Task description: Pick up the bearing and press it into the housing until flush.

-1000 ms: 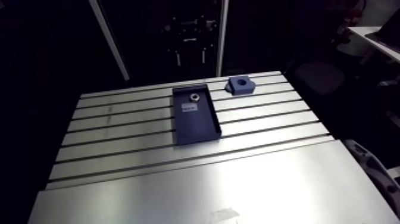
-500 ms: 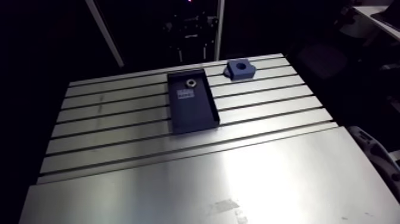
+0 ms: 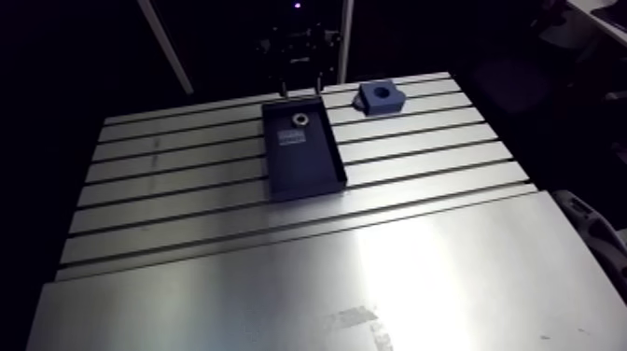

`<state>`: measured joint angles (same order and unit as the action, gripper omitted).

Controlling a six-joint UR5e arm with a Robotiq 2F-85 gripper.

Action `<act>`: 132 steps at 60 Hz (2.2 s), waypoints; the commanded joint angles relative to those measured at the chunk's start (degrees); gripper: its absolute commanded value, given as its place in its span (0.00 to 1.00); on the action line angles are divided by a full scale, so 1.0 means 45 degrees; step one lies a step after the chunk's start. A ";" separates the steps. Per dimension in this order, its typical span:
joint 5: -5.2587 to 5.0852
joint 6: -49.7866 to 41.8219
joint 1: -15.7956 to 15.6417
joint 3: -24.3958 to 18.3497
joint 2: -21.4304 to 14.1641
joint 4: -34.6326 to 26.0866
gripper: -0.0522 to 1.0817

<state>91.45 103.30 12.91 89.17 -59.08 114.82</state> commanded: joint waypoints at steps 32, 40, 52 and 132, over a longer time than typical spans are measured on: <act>-0.0039 -0.0055 -0.0056 0.0543 0.0211 0.0530 0.38; -0.0019 0.0001 -0.0056 0.0679 0.0228 0.0530 0.38; -0.0019 -0.0035 -0.0056 0.0758 0.0308 0.0599 0.38; -0.0058 -0.0035 -0.0095 0.0764 0.0719 0.1393 0.41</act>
<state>91.19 103.16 12.50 92.78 -55.91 121.14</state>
